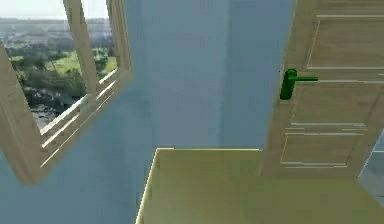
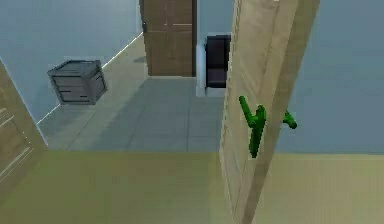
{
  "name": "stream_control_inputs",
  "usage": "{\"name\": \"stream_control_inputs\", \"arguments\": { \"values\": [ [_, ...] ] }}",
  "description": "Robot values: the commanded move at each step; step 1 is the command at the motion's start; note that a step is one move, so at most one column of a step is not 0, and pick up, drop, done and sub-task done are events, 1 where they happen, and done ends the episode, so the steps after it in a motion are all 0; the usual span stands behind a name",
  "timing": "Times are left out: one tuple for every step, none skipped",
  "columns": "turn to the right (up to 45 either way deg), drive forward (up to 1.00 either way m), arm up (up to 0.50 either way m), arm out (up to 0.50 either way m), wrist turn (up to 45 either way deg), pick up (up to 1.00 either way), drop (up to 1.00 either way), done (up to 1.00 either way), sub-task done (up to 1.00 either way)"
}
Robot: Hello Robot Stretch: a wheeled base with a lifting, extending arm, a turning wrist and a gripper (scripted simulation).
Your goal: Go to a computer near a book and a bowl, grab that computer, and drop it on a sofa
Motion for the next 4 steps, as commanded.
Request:
{"name": "stream_control_inputs", "arguments": {
  "values": [
    [45.0, 0.0, 0.0, 0.0, 0.0, 0.0, 0.0, 0.0, 0.0],
    [24.0, 0.0, 0.0, 0.0, 0.0, 0.0, 0.0, 0.0, 0.0],
    [0.0, 0.5, 0.0, 0.0, 0.0, 0.0, 0.0, 0.0, 0.0],
    [3.0, 0.0, 0.0, 0.0, 0.0, 0.0, 0.0, 0.0, 0.0]
  ]
}}
